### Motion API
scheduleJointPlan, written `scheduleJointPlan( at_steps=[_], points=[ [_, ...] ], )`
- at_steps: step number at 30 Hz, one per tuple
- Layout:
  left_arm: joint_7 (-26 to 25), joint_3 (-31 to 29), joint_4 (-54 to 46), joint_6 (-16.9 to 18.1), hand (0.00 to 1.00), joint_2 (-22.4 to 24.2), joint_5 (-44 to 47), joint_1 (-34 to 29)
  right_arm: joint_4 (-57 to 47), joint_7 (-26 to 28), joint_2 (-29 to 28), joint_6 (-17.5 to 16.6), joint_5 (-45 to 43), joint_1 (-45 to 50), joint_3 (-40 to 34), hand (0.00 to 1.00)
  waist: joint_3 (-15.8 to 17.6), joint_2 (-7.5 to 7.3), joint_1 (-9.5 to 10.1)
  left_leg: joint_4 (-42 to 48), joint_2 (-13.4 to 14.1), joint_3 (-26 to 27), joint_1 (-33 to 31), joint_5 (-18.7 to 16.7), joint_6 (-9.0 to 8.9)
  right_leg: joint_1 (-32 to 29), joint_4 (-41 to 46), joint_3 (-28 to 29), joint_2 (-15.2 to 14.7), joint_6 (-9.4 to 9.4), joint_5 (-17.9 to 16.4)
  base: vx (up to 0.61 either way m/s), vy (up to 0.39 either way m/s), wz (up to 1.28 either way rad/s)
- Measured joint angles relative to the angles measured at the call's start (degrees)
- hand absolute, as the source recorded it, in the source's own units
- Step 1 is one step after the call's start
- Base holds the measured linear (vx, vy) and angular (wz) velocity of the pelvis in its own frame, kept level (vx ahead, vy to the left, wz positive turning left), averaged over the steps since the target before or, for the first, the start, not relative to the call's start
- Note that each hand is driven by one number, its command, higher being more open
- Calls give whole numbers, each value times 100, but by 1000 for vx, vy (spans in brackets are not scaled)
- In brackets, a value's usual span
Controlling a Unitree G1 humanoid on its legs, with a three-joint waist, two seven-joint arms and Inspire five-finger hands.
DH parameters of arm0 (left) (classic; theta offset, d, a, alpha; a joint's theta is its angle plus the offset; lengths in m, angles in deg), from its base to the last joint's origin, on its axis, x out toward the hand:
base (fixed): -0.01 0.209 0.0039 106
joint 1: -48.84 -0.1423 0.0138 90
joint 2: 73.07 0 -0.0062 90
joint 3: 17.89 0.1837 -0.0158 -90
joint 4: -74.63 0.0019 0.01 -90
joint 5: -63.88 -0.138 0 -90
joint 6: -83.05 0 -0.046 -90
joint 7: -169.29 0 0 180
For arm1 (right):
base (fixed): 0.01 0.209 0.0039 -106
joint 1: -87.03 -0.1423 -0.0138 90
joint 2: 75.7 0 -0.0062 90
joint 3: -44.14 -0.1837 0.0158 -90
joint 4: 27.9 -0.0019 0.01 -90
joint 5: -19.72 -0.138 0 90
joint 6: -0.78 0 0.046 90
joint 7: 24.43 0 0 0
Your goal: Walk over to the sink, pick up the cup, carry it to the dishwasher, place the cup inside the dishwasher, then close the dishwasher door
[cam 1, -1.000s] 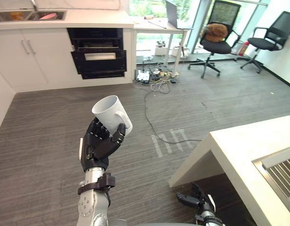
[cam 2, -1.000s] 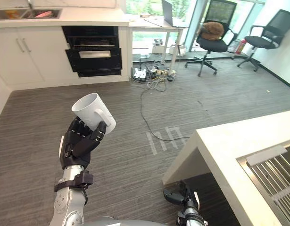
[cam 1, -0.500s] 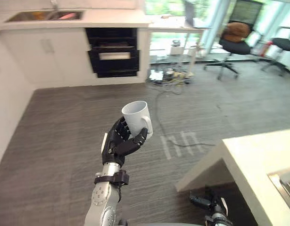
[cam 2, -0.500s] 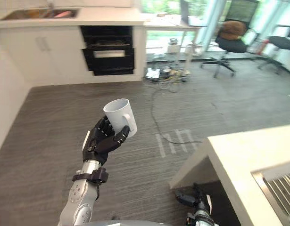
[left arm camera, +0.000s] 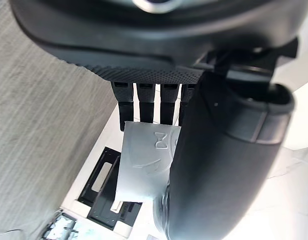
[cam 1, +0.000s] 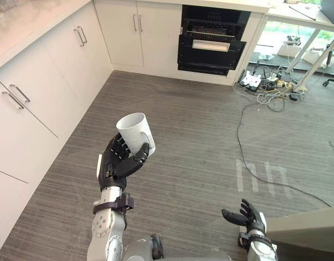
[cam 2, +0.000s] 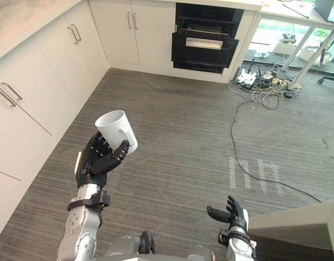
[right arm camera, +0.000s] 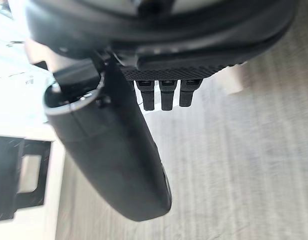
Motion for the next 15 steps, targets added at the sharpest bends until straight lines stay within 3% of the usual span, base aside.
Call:
scheduleJointPlan(
  at_steps=[3,5,6,8,9,10,11,12,13,14,15],
  points=[
    [-11,-39,-123,34,30,-186,-126,-4,-415,-32,37,-25,261,-9,0,90,5,-15,-13,-410,-166,-54,513,-55,-130,-593,-475,117,499,-37,-216,375,120,22],
    [-7,-4,-130,58,30,-232,-158,70,-535,-68,73,-47,298,-16,-1,90,7,19,-121,-734,-297,-280,893,-72,-130,-910,-1372,68,863,-3,-171,412,83,54],
    [-10,27,-129,79,30,-213,-157,130,-535,-92,90,-44,308,-16,-1,90,10,21,-185,-885,-335,-417,1036,-82,-148,-1027,-1915,105,1005,9,-46,421,23,84],
    [-15,144,-124,126,30,-174,-157,249,-559,-114,132,-21,324,50,-3,90,-7,5,-294,-990,-376,-809,1324,-220,-389,-1129,-2448,413,1305,-158,988,622,-8,103],
    [-11,183,-89,126,30,-125,-157,255,-571,-117,196,4,336,50,0,90,-17,101,-280,-944,-297,-887,1387,-285,-475,-1085,-2339,339,1325,-74,887,620,-56,52],
    [-17,212,-89,128,30,58,-157,229,-714,-115,224,39,375,57,11,90,-14,268,-177,-611,-92,-937,1379,-323,-550,-880,-2333,221,1430,-129,753,615,-69,16],
    [-25,209,-83,126,30,166,-152,226,-881,-115,224,40,383,71,51,90,20,345,-177,-33,52,-930,1252,-262,-633,-673,-2358,126,1496,-143,695,716,-95,21],
    [-25,229,-82,122,30,240,-147,220,-1100,-116,232,40,383,136,112,90,57,414,-191,861,214,-877,1002,-38,-756,-390,-2447,21,1563,-151,688,670,-107,39],
    [-24,263,-88,122,30,334,-137,204,-1480,-130,230,32,382,263,218,90,71,434,-150,2324,550,-732,466,826,-680,106,-2703,13,1613,-237,634,544,-101,28],
    [-20,314,-98,126,30,337,-132,200,-1664,-151,230,5,383,346,276,90,73,431,-74,2907,772,-558,236,1038,-646,368,-2878,56,1648,-256,617,537,-89,2],
    [7,410,-150,132,30,314,-105,175,-1934,-207,187,-48,382,409,355,90,74,430,65,3725,1166,-261,-121,838,-615,865,-3291,126,1717,-274,604,526,-62,-18]
  ],
)
